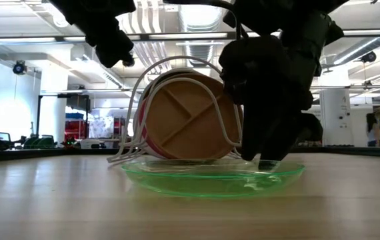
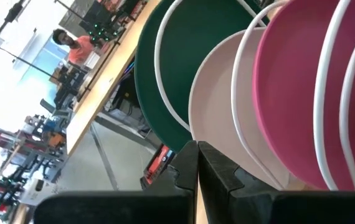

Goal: Sort dishes
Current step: Put the light green plate in the dish rack

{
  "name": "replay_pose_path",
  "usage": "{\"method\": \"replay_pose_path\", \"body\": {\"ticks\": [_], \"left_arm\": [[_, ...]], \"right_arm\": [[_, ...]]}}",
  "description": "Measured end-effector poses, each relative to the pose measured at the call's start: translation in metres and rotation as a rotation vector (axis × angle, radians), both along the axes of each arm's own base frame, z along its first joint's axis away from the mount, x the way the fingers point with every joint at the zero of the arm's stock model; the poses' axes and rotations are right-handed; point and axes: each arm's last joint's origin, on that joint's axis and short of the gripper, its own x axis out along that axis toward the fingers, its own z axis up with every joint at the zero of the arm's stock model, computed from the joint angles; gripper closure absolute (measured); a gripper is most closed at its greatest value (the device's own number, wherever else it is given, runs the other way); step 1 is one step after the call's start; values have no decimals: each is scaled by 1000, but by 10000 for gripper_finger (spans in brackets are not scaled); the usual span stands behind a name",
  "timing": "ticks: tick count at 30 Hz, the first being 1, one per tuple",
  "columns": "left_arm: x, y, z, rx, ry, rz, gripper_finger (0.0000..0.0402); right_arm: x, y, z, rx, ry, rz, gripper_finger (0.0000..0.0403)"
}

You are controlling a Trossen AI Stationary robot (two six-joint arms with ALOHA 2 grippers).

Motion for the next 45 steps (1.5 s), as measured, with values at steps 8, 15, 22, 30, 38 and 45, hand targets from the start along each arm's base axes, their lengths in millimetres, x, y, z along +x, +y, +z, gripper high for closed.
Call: {"method": "replay_pose_path", "body": {"ticks": [8,15,22,30,38,45], "left_arm": [[5,-1,14,25,24,-27,401],[6,-2,16,50,69,-47,401],[6,0,16,76,110,-52,401],[3,2,20,215,86,68,401],[3,2,22,223,79,77,401],[3,3,22,236,78,89,401]], "right_arm": [[12,6,-7,-21,84,-20,231],[24,11,-3,-88,165,-29,300],[27,15,0,-131,144,-98,392],[19,25,15,-251,70,-110,402],[-7,44,72,-448,-140,-125,402],[-42,47,120,-843,-357,-267,403]]}}
